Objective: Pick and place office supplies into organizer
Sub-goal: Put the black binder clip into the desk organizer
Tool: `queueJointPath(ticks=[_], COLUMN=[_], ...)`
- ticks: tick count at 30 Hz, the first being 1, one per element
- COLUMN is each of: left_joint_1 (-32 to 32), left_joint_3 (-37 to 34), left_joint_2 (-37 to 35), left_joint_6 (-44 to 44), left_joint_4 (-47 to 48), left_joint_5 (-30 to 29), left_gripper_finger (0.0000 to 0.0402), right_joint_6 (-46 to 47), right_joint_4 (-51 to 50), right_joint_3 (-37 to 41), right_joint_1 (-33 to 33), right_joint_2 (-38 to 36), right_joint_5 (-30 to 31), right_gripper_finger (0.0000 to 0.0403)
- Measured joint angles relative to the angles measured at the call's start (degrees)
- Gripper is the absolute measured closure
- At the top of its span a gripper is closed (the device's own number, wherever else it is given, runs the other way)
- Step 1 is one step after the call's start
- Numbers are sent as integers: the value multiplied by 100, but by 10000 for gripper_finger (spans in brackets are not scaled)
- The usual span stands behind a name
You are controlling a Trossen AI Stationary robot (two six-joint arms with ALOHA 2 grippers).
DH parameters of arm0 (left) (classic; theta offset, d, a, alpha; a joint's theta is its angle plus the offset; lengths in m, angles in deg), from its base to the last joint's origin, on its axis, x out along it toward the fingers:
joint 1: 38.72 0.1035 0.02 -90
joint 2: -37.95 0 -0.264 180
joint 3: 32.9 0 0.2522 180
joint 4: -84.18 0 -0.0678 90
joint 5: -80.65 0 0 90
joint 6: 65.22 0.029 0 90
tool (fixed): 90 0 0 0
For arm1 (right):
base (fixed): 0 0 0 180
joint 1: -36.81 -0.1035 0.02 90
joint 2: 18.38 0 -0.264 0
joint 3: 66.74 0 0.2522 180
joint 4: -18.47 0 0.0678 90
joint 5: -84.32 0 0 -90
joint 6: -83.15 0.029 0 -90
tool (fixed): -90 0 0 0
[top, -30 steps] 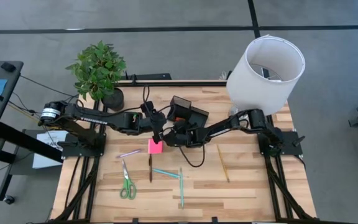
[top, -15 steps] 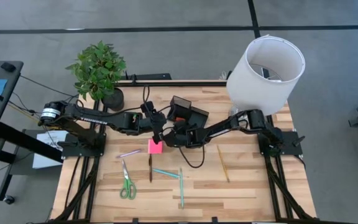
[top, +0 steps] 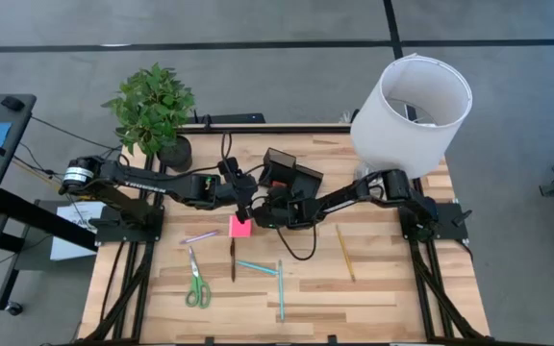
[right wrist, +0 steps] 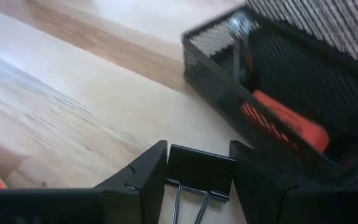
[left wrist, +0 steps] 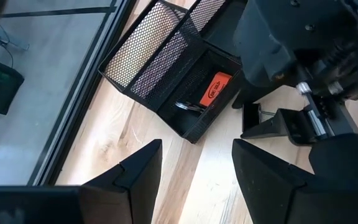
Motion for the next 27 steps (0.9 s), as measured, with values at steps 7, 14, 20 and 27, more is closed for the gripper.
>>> queueJointPath(ticks=[7, 14, 20, 27], left_joint_1=[13, 17, -25, -193], left_joint_3=[0, 4, 90, 175], left_joint_2=[-77, -101, -297, -901], left_joint_6=[-88, -263, -792, -818], left_joint_4=[106, 143, 224, 210], left_joint_5=[31, -32, -57, -488], left_gripper_finger=[212, 212, 212, 212], right_joint_6=[-627, -643, -745, -1175], right_joint_4=[-61, -633, -858, -835], right_joint_3=[-276, -298, -315, -326], right_joint_1=[-4, 67, 224, 489], right_joint_2=[0, -210, -447, -524], right_joint_5=[266, 758, 952, 1107], right_gripper_finger=[267, 245, 266, 246])
